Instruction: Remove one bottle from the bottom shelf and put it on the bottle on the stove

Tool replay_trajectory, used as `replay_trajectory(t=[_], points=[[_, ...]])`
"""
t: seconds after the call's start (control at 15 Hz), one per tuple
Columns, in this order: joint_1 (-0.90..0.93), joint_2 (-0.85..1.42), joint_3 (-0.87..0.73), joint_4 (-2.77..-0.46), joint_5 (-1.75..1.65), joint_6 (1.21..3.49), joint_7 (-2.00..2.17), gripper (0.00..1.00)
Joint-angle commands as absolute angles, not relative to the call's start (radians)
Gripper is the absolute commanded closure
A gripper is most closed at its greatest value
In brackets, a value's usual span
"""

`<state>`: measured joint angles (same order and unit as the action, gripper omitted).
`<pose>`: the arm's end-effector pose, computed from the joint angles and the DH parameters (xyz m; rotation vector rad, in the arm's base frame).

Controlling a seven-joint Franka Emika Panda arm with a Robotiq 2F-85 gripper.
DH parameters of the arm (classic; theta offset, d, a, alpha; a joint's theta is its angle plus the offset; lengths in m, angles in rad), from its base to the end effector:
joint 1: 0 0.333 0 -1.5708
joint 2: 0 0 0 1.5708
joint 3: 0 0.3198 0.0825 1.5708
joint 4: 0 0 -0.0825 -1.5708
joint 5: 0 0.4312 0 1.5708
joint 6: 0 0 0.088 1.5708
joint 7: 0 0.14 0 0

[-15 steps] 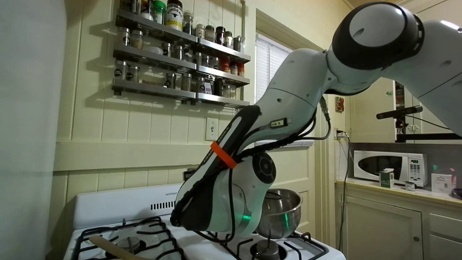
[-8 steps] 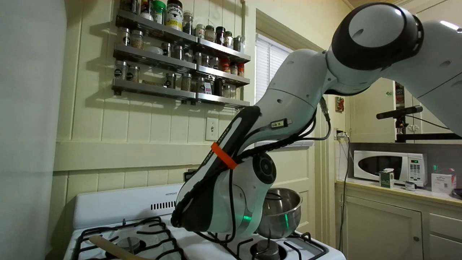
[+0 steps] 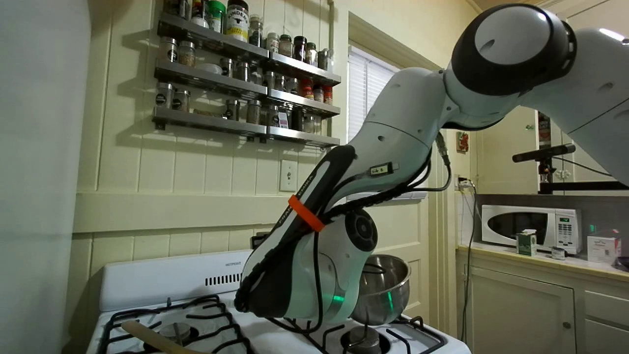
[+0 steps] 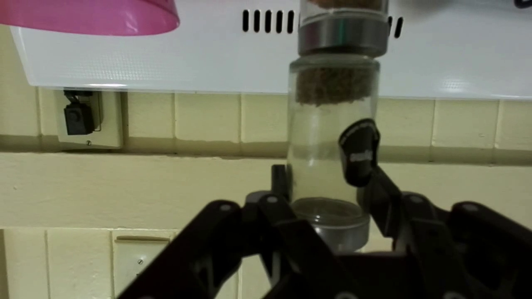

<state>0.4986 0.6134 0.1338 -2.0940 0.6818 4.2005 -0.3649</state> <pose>0.5655 0.2747 0.2467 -2.4282 -0.0673 -1.9878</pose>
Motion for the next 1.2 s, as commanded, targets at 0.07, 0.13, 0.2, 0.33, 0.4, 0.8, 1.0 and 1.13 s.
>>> replay_trajectory(t=[0.07, 0.13, 0.2, 0.33, 0.4, 0.8, 1.0, 1.13], points=[[0.493, 0.613, 0.139, -2.100, 0.680, 4.188, -0.351, 0.75], [0.493, 0.613, 0.139, -2.099, 0.679, 4.187, -0.352, 0.75], [0.493, 0.613, 0.139, -2.099, 0.678, 4.185, -0.354, 0.75], [0.492, 0.613, 0.138, -2.099, 0.670, 4.186, -0.354, 0.75], [0.492, 0.614, 0.137, -2.098, 0.667, 4.185, -0.354, 0.75], [0.497, 0.627, 0.127, -2.088, 0.655, 4.200, -0.371, 0.75], [0.497, 0.635, 0.121, -2.083, 0.642, 4.203, -0.376, 0.75], [0.497, 0.639, 0.116, -2.080, 0.621, 4.204, -0.378, 0.75]])
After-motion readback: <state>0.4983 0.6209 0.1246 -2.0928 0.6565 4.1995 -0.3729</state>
